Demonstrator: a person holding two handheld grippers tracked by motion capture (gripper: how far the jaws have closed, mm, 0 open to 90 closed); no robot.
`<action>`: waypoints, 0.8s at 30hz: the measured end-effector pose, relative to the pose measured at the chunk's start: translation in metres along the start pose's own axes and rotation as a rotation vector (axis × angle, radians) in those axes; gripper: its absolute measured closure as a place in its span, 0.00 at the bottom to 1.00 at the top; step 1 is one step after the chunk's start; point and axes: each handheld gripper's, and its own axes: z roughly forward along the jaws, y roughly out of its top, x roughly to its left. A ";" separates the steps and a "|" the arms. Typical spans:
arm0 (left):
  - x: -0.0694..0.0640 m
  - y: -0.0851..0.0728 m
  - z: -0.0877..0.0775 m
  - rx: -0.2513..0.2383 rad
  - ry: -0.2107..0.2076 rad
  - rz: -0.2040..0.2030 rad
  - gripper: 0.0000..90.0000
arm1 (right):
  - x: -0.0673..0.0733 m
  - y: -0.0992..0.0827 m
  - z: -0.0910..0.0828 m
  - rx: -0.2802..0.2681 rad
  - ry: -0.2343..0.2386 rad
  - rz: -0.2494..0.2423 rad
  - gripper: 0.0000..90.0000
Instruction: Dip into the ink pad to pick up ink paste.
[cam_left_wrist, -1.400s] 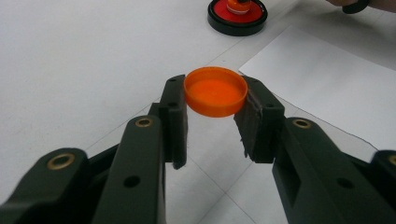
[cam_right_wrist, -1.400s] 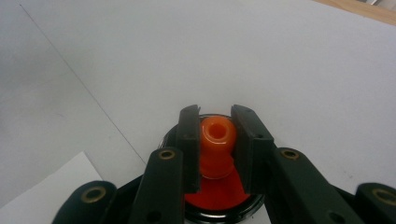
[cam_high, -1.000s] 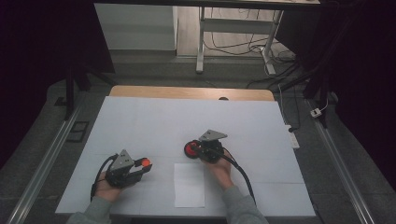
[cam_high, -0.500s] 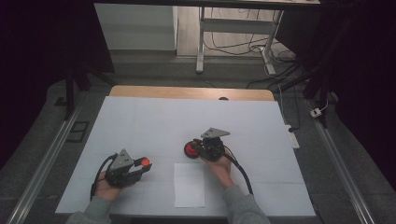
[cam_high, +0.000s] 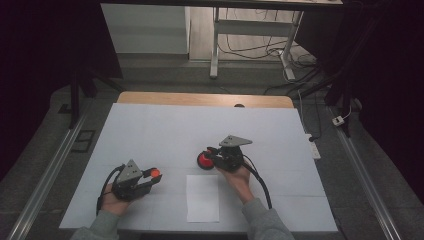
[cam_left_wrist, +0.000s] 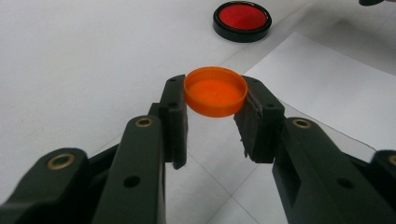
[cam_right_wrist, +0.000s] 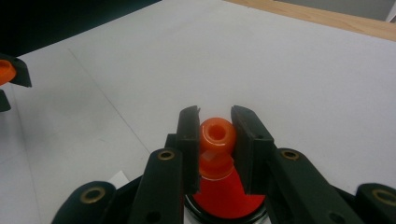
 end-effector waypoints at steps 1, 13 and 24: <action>0.000 0.000 0.000 -0.001 0.001 0.000 0.71 | 0.000 0.000 0.000 -0.007 0.005 0.004 0.81; 0.000 0.000 0.000 -0.004 0.003 0.000 0.71 | 0.003 0.003 -0.013 -0.018 0.023 -0.002 0.81; -0.001 0.000 0.000 -0.002 0.002 0.002 0.71 | 0.005 -0.001 -0.027 -0.037 0.041 0.004 0.81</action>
